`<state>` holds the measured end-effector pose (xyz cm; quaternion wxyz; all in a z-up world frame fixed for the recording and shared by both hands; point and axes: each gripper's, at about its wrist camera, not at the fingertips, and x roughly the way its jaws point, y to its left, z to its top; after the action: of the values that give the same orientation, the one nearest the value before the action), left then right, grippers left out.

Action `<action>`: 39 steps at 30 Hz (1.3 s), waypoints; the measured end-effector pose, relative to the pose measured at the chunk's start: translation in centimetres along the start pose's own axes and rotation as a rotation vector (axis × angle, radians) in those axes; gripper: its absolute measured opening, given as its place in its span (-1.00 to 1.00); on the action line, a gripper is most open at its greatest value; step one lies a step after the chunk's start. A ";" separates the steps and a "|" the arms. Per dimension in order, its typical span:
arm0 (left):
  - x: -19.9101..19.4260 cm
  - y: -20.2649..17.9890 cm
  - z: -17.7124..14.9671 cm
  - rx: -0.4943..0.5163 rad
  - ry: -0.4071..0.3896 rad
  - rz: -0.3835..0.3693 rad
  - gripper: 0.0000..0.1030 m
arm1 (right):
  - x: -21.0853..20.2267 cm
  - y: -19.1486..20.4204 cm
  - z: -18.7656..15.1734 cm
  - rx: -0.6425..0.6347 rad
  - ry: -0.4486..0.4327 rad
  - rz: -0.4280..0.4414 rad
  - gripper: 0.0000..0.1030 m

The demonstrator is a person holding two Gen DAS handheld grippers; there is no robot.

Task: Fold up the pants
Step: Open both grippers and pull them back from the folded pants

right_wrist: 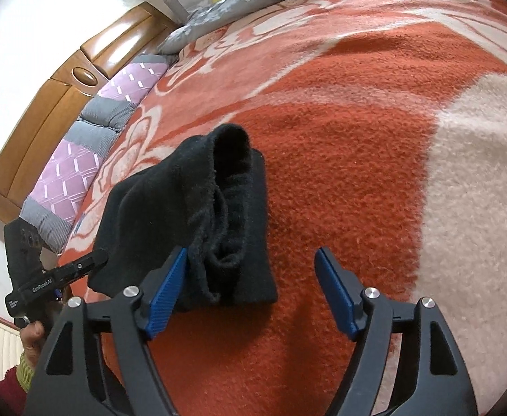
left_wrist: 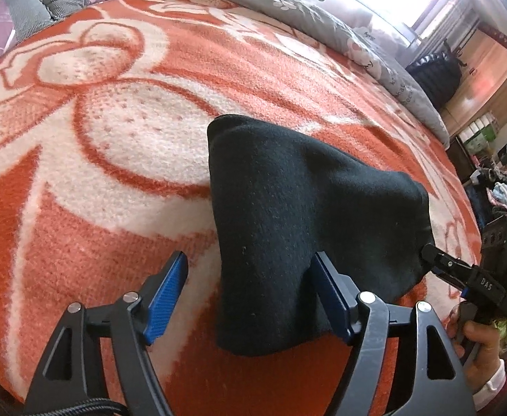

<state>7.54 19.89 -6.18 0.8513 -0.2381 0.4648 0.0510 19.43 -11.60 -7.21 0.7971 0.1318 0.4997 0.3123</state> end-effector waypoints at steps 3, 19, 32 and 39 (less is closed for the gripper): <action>-0.2 -0.3 -0.3 0.014 -0.002 0.016 0.43 | -0.3 0.2 0.0 -0.004 -0.010 -0.009 0.46; -2.6 -2.8 -2.0 0.103 -0.087 0.101 0.54 | -1.8 5.2 -0.9 -0.188 -0.073 -0.086 0.48; -4.7 -5.3 -4.9 0.202 -0.261 0.227 0.61 | -3.5 7.8 -4.6 -0.357 -0.243 -0.128 0.69; -4.5 -6.4 -6.7 0.254 -0.296 0.277 0.69 | -3.0 8.2 -6.7 -0.396 -0.264 -0.153 0.76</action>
<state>1.87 11.85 -3.28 0.9182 -0.0533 0.3657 0.1428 9.64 -7.89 -3.90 0.8871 -0.0253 0.3288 0.3230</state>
